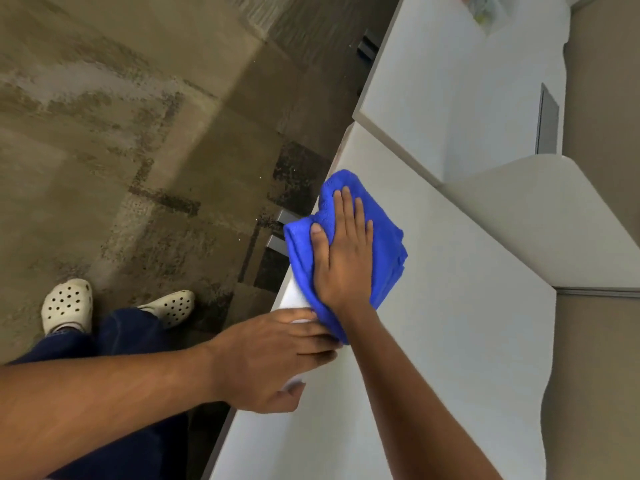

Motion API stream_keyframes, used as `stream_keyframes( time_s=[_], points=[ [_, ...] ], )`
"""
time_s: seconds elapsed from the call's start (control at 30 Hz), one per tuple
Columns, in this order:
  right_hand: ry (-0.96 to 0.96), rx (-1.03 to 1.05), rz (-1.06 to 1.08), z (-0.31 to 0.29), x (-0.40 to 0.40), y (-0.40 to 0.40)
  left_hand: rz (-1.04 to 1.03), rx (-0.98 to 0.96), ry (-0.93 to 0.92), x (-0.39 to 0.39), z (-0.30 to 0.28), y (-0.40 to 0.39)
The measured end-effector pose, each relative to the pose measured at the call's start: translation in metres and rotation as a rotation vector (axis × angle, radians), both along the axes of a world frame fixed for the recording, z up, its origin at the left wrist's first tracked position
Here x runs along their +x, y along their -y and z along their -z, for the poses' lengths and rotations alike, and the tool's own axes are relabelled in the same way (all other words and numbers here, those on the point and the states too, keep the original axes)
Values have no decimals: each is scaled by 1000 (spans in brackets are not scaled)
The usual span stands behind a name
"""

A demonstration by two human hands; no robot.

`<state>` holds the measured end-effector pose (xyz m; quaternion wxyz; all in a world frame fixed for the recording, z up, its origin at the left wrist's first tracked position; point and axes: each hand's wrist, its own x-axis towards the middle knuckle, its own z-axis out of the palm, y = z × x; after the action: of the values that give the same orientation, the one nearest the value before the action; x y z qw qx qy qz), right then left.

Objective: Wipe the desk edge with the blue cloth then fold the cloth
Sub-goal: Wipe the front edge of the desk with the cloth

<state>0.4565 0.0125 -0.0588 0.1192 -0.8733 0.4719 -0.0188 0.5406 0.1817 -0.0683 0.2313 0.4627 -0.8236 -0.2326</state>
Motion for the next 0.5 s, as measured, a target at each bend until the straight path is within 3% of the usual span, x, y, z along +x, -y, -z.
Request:
stream_keyframes(
  time_s=[0.23,0.5],
  points=[
    [31,5,40,-12,53,118,37,20,38,-1,2,0],
    [10,-39,134,-3,31,11,48,-15,78,-4,7,4]
  ],
)
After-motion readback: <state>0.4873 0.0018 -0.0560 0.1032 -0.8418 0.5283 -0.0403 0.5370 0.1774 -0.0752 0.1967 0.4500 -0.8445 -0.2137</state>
